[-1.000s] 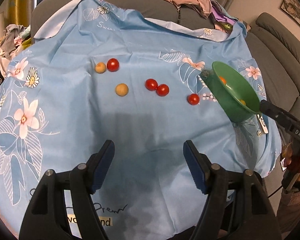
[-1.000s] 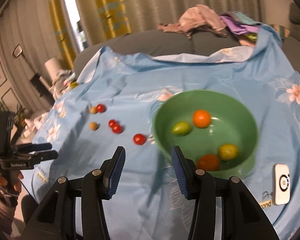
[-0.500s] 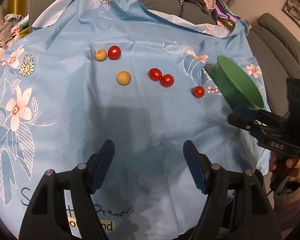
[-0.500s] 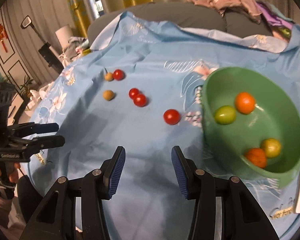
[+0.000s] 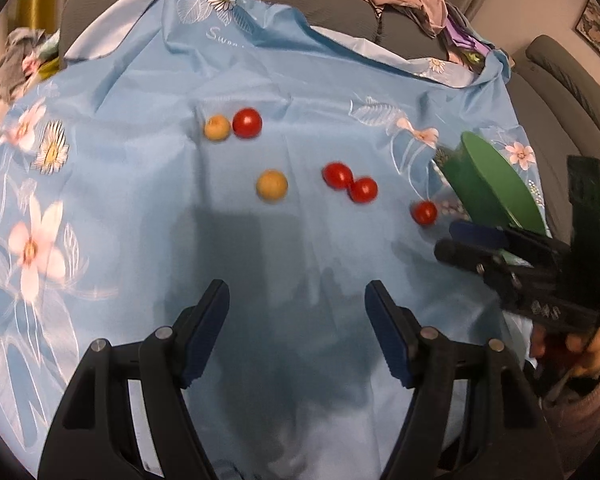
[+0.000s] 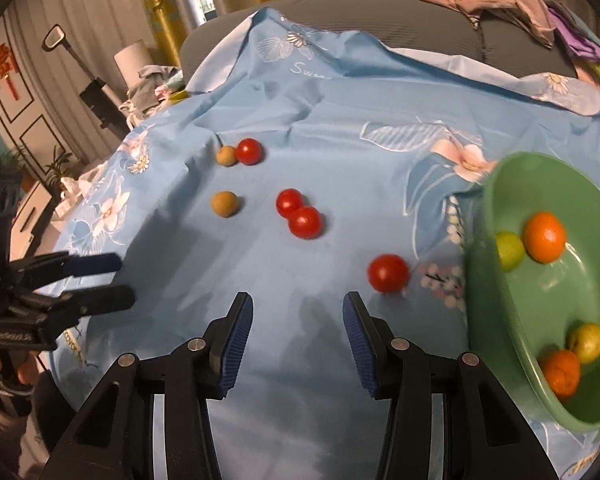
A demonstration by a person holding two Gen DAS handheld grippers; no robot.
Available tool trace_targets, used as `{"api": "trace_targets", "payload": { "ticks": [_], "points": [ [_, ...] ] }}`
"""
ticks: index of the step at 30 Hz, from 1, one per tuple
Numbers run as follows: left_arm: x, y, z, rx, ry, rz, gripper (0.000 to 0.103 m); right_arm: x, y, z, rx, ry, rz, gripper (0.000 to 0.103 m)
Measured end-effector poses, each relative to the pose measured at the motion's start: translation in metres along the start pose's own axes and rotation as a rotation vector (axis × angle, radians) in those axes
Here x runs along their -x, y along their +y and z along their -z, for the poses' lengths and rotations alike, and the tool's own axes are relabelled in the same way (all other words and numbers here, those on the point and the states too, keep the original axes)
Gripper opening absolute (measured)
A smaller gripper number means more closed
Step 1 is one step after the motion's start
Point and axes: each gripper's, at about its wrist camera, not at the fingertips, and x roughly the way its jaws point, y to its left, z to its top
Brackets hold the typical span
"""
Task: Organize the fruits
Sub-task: 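Move both tools back over the remaining small fruits, then grasp a small yellow fruit with the right gripper while the left gripper grasps another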
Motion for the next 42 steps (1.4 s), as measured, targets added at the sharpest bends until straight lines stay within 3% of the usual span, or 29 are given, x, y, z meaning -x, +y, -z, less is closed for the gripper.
{"api": "trace_targets", "payload": {
  "ticks": [3,10,14,18,22,26,33,40,42],
  "points": [
    [-0.012,-0.001,-0.018,-0.030,-0.001,-0.008,0.069,-0.002,0.001,-0.002,-0.002,-0.003,-0.013,0.048],
    [-0.058,0.001,-0.057,-0.070,0.052,-0.068,0.052,-0.008,-0.003,-0.008,-0.001,-0.004,-0.023,0.048],
    [-0.075,-0.003,-0.066,-0.101,0.076,-0.088,0.047,-0.013,-0.006,-0.011,-0.007,-0.007,-0.034,0.048],
    [-0.086,-0.003,-0.070,-0.113,0.085,-0.114,0.028,-0.018,-0.009,-0.013,-0.014,-0.008,-0.048,0.048],
    [-0.091,0.001,-0.068,-0.115,0.085,-0.125,0.026,-0.021,-0.010,-0.017,-0.014,-0.011,-0.056,0.048],
    [-0.078,0.011,-0.067,-0.069,0.059,-0.110,0.026,-0.026,-0.009,-0.023,-0.014,-0.008,-0.067,0.048],
    [0.000,0.043,-0.061,0.016,-0.112,-0.097,0.026,-0.048,0.014,-0.044,0.037,0.008,-0.127,0.048],
    [0.024,0.063,-0.044,0.064,-0.142,-0.113,0.026,-0.103,0.046,-0.085,0.046,0.034,-0.294,0.048],
    [0.025,0.067,-0.042,0.074,-0.143,-0.101,0.026,-0.119,0.052,-0.095,0.042,0.044,-0.291,0.048]
  ]
}}
